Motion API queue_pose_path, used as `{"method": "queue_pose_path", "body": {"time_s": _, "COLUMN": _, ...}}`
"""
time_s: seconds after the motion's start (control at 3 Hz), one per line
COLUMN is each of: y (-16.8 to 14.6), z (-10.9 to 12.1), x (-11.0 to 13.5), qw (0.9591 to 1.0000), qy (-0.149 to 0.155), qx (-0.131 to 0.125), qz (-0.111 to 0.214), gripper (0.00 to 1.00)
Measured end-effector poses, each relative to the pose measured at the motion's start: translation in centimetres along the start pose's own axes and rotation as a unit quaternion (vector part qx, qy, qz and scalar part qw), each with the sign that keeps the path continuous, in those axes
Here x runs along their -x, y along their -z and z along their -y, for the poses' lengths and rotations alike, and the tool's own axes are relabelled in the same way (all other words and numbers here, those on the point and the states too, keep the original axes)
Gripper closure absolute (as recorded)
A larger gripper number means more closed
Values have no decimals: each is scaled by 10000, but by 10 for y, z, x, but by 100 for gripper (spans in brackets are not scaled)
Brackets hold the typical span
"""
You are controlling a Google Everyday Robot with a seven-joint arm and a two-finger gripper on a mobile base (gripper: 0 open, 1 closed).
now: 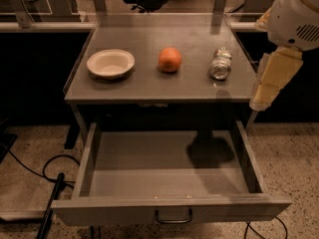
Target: Place orange into top drawer
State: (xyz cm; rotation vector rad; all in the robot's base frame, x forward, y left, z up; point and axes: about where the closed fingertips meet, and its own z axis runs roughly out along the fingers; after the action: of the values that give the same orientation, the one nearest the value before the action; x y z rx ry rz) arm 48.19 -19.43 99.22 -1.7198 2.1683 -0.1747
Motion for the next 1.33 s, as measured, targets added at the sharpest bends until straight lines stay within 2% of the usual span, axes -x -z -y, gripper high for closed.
{"method": "queue_pose_path", "body": {"time_s": 0.33, "y": -7, "z": 33, "x": 34, "qw": 9997, "qy": 196, "qx": -130, "qz": 60, "gripper": 0}}
{"method": "queue_pose_path", "body": {"time_s": 0.67, "y": -10, "z": 32, "x": 36, "qw": 9997, "qy": 144, "qx": -137, "qz": 105, "gripper": 0}}
{"method": "queue_pose_path", "body": {"time_s": 1.0, "y": -37, "z": 56, "x": 59, "qw": 9997, "qy": -23, "qx": -197, "qz": 149, "gripper": 0}}
{"method": "queue_pose_path", "body": {"time_s": 1.33, "y": -58, "z": 85, "x": 94, "qw": 9993, "qy": 46, "qx": -260, "qz": 265, "gripper": 0}}
